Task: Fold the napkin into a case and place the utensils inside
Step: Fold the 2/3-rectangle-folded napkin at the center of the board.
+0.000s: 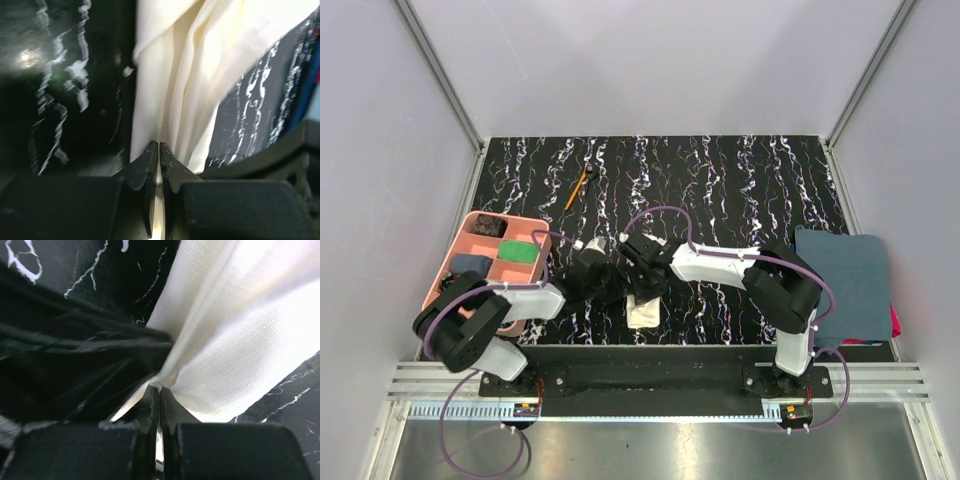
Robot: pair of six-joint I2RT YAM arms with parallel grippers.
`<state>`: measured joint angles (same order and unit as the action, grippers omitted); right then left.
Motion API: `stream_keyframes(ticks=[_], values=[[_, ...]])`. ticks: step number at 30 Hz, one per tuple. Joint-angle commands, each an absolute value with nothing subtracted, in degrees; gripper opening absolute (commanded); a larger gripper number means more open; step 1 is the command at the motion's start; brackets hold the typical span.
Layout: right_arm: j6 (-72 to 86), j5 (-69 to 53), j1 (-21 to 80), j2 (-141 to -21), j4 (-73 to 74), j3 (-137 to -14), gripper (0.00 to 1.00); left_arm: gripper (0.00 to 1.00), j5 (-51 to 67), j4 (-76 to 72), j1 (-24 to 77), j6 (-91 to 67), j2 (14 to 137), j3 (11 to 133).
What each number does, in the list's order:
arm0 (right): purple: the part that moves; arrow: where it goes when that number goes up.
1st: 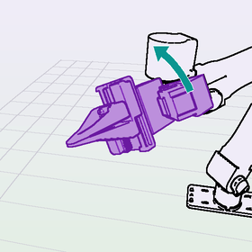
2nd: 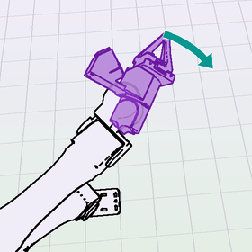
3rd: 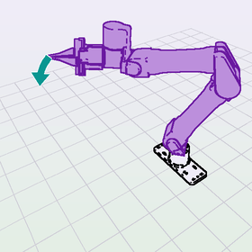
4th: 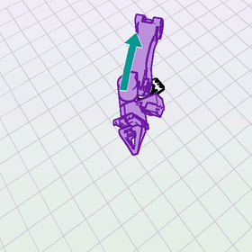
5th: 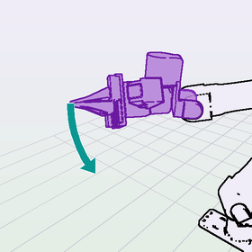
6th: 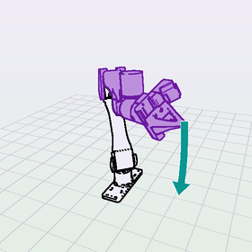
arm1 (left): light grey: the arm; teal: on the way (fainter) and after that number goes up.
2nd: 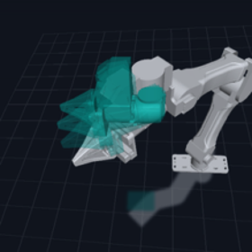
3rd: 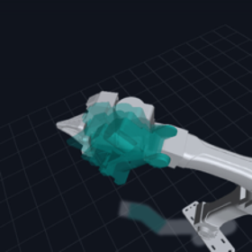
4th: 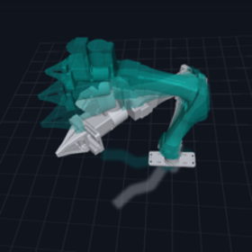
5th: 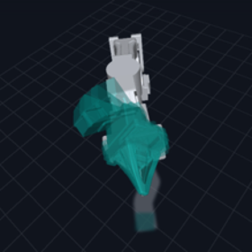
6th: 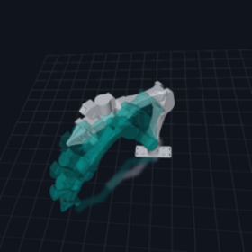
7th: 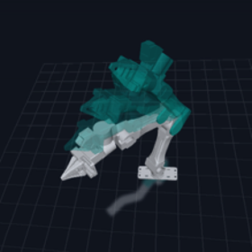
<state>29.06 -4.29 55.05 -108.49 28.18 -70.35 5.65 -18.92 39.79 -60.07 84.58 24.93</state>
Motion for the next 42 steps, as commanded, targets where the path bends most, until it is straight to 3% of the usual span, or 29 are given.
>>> stream_keyframes(ticks=[1,7,18,27,31,35,39,42], values=[[30.2,-6.2,54.2,-105.8,23.7,-68.6,0.00,0.12,2.5,-7.3,39.2,-55.2,78.2,27.0],[30.3,-6.5,54.0,-104.4,23.7,-67.4,0.00,0.01,1.9,-4.0,37.9,-54.0,73.5,26.5],[31.7,-7.9,53.9,-101.1,25.0,-69.2,0.00,0.00,7.0,-19.3,42.0,-58.6,86.2,23.0],[32.7,-11.3,54.0,-105.4,23.3,-68.7,0.01,0.00,0.4,-12.8,43.9,-60.4,80.1,22.5],[34.0,-13.1,53.3,-106.3,17.2,-65.0,0.14,0.00,-2.3,-7.2,42.5,-59.1,74.9,23.3],[35.2,-17.2,52.1,-106.7,12.0,-62.7,0.26,0.02,5.0,-6.5,35.3,-57.0,71.9,23.6],[37.0,-21.9,50.2,-104.1,8.1,-59.9,0.46,0.05,10.3,-5.5,29.5,-54.6,69.8,25.5],[38.8,-25.3,49.0,-100.9,6.9,-58.9,0.51,0.08,12.9,-9.6,29.0,-54.9,67.9,23.9]])
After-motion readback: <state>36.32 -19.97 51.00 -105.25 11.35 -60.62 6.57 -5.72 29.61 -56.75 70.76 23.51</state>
